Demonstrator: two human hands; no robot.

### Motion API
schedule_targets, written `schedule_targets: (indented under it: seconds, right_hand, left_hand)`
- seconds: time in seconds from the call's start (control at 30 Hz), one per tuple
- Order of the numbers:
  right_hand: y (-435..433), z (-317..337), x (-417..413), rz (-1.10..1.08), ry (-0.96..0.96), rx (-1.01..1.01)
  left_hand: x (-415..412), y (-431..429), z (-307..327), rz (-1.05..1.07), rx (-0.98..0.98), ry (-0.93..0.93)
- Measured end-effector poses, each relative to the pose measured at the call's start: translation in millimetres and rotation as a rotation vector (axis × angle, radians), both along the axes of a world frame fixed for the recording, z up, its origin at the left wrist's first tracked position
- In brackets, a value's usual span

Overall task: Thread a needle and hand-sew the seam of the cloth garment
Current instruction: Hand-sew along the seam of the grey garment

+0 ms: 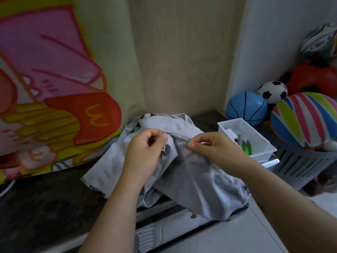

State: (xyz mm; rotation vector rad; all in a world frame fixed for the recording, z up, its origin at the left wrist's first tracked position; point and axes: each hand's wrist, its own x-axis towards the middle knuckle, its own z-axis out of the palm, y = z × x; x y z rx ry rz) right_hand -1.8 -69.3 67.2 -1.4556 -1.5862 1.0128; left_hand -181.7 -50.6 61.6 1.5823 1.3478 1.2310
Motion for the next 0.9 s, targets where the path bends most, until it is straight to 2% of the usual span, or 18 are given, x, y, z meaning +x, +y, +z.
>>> schedule_targets:
  seconds: [0.07, 0.17, 0.27, 0.33, 0.47, 0.5, 0.63, 0.7, 0.77, 0.9]
  right_hand:
    - [5, 1, 8, -0.114, -0.045, 0.075]
    - [12, 6, 20, -0.193, -0.131, 0.267]
    - [18, 4, 28, -0.203, -0.234, 0.418]
    - [22, -5, 32, -0.187, -0.314, 0.376]
    - [27, -24, 36, -0.141, -0.47, 0.097]
    - [26, -25, 34, -0.163, -0.454, 0.104]
    - [16, -8, 20, -0.372, -0.347, 0.375]
    - [7, 3, 9, -0.258, -0.304, 0.328]
    - [0, 6, -3, -0.097, -0.344, 0.203]
    - [-3, -1, -10, -0.033, -0.399, 0.107]
  left_hand:
    - [1, 1, -5, -0.036, -0.013, 0.118]
    - [5, 7, -13, 0.01, 0.075, 0.313]
    - [14, 9, -12, -0.004, 0.079, 0.231]
    - [19, 10, -13, -0.049, -0.024, 0.162]
    - [21, 13, -21, -0.089, -0.16, 0.121]
    - [21, 14, -22, -0.088, -0.184, 0.107]
    - [17, 16, -22, -0.11, -0.236, 0.084]
    - [15, 15, -22, -0.12, -0.233, 0.096]
    - [14, 15, -22, -0.116, -0.209, 0.107]
    - [12, 16, -25, -0.082, -0.18, 0.126]
